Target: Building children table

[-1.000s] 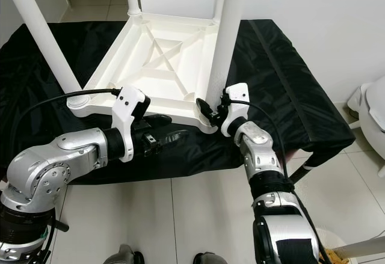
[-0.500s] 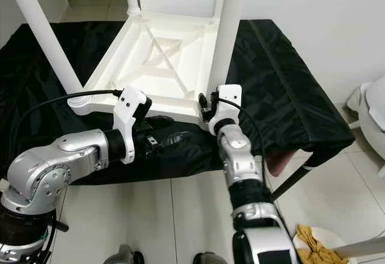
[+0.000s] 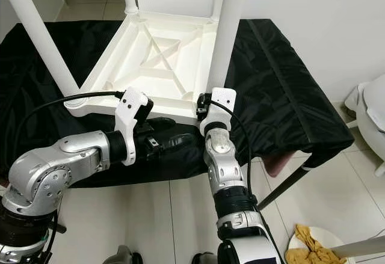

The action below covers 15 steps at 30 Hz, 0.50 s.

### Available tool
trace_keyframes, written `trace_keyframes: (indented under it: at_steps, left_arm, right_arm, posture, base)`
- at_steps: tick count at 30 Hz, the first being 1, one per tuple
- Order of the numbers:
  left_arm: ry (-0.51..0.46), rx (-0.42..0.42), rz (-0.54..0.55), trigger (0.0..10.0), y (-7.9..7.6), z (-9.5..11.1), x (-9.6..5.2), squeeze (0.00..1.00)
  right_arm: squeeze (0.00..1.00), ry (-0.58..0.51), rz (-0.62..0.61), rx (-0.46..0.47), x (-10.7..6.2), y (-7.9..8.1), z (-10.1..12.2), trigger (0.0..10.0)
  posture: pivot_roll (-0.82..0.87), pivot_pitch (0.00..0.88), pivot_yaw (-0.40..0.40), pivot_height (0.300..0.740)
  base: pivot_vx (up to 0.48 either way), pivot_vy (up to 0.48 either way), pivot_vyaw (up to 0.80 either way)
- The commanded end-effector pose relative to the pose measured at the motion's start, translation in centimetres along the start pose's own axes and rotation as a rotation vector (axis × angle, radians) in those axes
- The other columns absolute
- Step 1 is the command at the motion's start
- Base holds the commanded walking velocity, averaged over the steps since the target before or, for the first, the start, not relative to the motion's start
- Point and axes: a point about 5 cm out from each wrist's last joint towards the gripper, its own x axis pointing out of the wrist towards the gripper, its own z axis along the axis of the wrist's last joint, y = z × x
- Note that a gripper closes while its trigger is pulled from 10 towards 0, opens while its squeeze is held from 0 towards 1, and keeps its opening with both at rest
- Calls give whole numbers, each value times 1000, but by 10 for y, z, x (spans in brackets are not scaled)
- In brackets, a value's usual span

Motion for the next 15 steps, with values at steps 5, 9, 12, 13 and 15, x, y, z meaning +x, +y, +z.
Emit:
trace_keyframes:
  at_steps: [5,9,12,13,15]
  left_arm:
    - [6,3,-28,10000,-5,-1,0,0]
    - [6,2,-29,10000,-5,-1,0,0]
    - [6,1,-29,10000,-5,-1,0,0]
    - [6,1,-29,10000,-5,-1,0,0]
    - [6,1,-29,10000,-5,-1,0,0]
  right_arm:
    - [1000,85,-22,22,-6,-8,-15,10000]
    - [1000,71,-26,20,-5,-14,-12,10000]
    - [1000,58,-5,21,-4,-20,-9,10000]
    - [1000,58,-5,21,-4,-20,-9,10000]
    - [439,44,67,24,-4,-22,-7,10000]
  posture:
    - [-22,66,0,740]
    - [-23,66,-1,740]
    - [-23,68,0,740]
    - [-23,68,0,740]
    - [-23,69,0,740]
  base:
    - [0,0,0]
    - [0,0,0]
    - [0,0,0]
    - [0,0,0]
    - [0,0,0]
